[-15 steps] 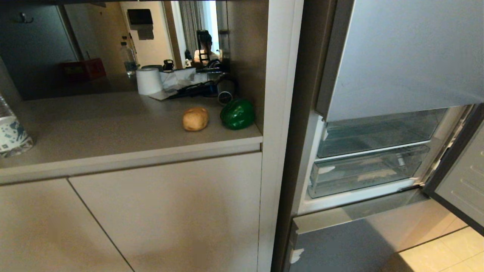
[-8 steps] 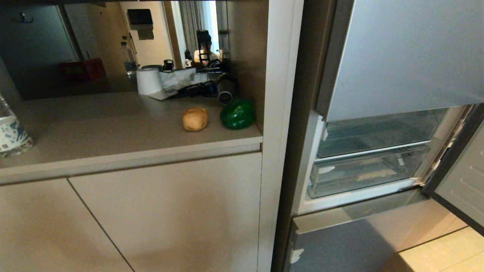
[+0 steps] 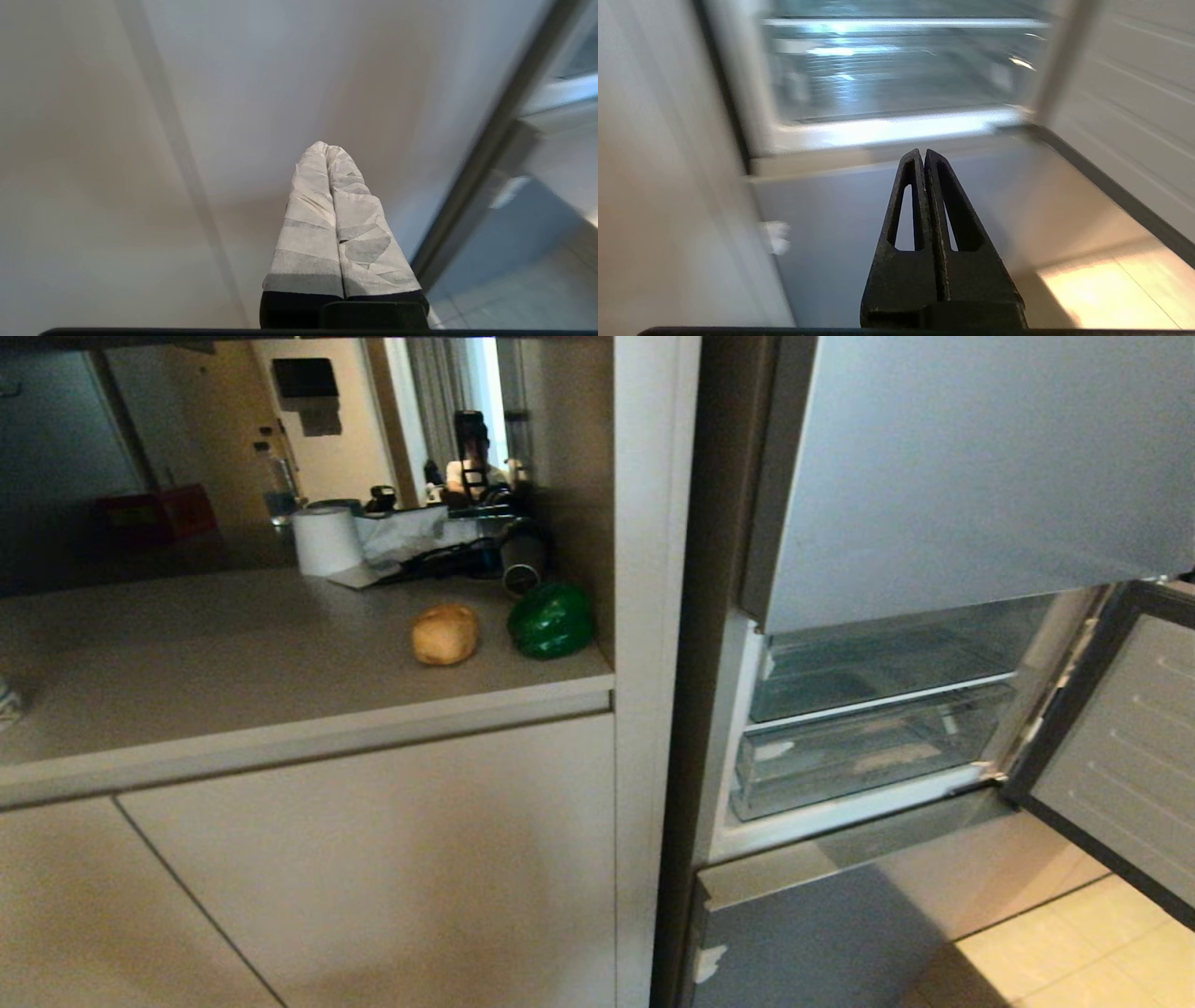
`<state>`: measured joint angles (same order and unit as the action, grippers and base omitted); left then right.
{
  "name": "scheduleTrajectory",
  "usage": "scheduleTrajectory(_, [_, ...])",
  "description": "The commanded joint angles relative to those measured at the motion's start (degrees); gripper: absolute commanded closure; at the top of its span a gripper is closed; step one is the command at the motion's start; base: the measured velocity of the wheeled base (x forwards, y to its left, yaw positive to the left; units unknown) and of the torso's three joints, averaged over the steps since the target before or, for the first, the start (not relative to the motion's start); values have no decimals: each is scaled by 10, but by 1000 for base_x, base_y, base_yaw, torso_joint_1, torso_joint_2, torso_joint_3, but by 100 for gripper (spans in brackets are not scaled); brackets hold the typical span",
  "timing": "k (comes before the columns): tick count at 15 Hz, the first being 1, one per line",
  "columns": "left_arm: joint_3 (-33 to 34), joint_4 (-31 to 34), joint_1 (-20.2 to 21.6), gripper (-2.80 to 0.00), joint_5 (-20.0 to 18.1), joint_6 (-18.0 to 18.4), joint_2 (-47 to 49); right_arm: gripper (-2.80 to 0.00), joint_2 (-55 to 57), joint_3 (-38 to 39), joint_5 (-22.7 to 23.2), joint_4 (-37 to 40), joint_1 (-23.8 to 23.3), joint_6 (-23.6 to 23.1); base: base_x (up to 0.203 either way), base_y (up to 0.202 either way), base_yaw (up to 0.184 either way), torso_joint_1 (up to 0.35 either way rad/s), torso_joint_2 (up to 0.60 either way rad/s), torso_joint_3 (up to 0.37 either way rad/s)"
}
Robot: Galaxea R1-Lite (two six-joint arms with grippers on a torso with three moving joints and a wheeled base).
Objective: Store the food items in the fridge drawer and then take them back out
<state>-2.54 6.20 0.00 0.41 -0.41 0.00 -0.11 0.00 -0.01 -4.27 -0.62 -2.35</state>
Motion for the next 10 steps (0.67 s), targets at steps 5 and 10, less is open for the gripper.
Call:
scheduleTrajectory(5, [0,0,0,0,0,0,0,0,1,18,0,-1,0,0,-1,7,-176,3,2,3])
scheduleTrajectory(10, [0,0,0,0,0,0,0,0,1,18,-1,-1,0,9,-2,7,-176,2,2,3])
